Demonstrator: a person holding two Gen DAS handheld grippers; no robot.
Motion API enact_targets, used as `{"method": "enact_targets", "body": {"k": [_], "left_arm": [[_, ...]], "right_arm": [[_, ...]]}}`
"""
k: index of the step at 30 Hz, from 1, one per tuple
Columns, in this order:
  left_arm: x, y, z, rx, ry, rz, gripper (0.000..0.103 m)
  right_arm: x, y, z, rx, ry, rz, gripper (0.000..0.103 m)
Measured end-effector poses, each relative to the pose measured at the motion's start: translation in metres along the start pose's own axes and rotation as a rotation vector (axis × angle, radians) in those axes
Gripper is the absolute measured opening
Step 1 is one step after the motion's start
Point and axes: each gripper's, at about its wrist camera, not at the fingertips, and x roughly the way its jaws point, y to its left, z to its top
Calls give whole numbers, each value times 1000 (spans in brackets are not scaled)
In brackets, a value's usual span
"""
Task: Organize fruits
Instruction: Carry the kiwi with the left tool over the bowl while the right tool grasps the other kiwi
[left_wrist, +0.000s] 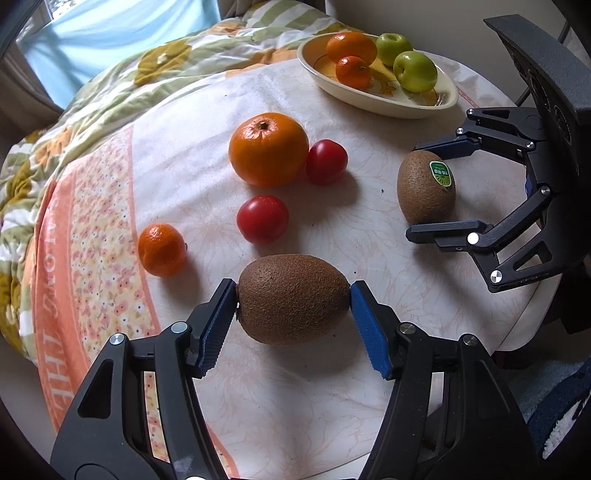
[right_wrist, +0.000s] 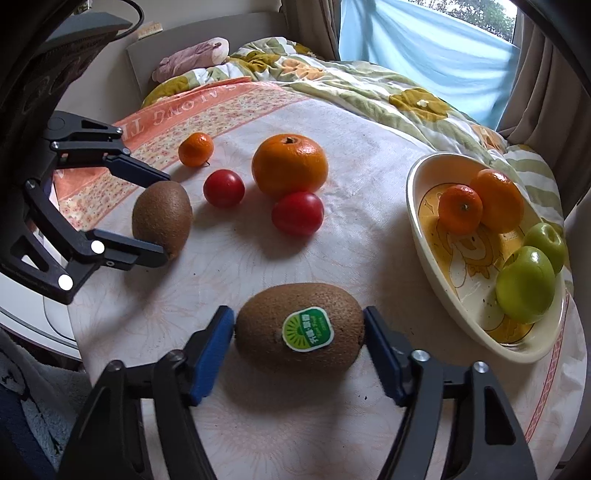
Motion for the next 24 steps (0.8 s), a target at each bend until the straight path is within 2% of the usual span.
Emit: {"method": "enact_targets", "body": {"k": [8, 15, 20, 24], "left_arm": [[-12, 3, -3, -29, -26, 8, 67], [-32, 5, 2, -53, -63, 13, 67], [-56, 8, 14, -102, -115, -2, 67], [-79, 5, 33, -104, -173, 8, 67]], "right_arm": [[-8, 3, 2, 29, -5, -13, 64], [-33, 3, 9, 88, -43, -17, 64], [-65, -10, 19, 214, -72, -6, 63], [-98, -25, 27, 325, -102, -13, 64]]}}
